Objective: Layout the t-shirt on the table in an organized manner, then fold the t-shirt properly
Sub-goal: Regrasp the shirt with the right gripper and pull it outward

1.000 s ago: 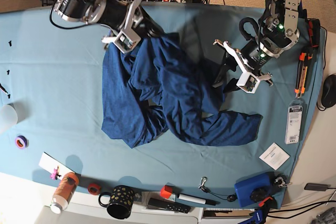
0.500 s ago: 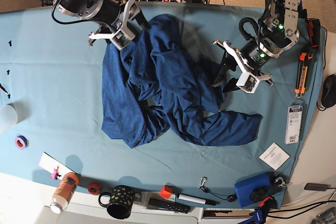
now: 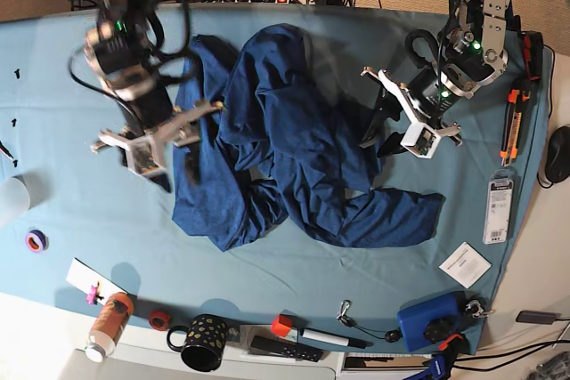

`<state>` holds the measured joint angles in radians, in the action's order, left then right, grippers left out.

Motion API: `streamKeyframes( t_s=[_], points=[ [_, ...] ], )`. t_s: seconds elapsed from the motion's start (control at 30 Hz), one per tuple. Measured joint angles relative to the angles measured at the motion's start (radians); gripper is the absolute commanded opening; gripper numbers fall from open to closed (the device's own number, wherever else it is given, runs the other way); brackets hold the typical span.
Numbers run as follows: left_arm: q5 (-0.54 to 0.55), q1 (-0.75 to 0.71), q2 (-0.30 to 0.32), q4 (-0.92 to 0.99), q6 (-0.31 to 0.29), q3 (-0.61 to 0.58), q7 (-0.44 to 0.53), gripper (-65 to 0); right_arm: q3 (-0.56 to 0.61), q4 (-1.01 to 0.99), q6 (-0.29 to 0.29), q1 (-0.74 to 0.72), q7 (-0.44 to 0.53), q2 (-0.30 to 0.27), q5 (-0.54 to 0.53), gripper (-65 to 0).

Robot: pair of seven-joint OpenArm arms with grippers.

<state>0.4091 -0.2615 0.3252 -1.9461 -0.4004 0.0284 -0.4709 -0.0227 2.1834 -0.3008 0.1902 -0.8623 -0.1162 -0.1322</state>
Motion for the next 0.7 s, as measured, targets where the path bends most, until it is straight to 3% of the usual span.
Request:
streamKeyframes(
  t_s=[0.3, 0.47, 0.7],
  points=[
    [0.0, -0.002, -0.001, 0.0, 0.0, 0.0, 0.0, -43.7, -0.001, -0.475, 0.008, -0.235, -0.007, -0.002, -0.03, -39.4],
    [-0.001, -0.002, -0.001, 0.0, 0.0, 0.0, 0.0, -43.7, 0.005, -0.513, -0.092, -0.306, -0.054, -0.003, -0.168, -39.3],
    [0.0, -0.001, -0.002, 0.0, 0.0, 0.0, 0.0, -43.7, 0.134, -0.525, -0.081, -0.307, -0.034, -0.003, -0.073, -39.3]
  ],
)
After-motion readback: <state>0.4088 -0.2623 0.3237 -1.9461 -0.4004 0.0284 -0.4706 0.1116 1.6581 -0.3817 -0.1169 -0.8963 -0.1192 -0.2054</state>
